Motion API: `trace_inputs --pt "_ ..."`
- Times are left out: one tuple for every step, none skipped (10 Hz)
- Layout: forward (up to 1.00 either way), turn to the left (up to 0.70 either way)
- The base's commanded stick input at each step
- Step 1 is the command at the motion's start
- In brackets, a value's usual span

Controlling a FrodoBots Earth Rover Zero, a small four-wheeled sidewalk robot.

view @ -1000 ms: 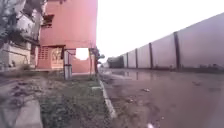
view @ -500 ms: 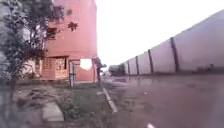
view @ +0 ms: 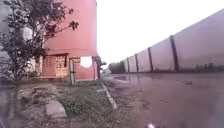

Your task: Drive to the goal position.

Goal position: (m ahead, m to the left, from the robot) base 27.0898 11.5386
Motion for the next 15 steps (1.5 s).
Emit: trace_inputs --pt "0.00 -1.00" --pt "0.00 -1.00" --pt "0.00 -1.00" --pt "-0.41 -0.76" --pt "-1.00 -0.40" --pt "-1.00 -0.40" --pt "-1.00 -0.40" --pt "-1.00 -0.40" --pt "-1.00 -0.40" --pt "-1.00 -0.40" --pt "-1.00 -0.40" --pt "-1.00 -0.40" --pt "-1.00 -0.40" --pt "-1.00 -0.40" --pt "-1.00 -0.40"
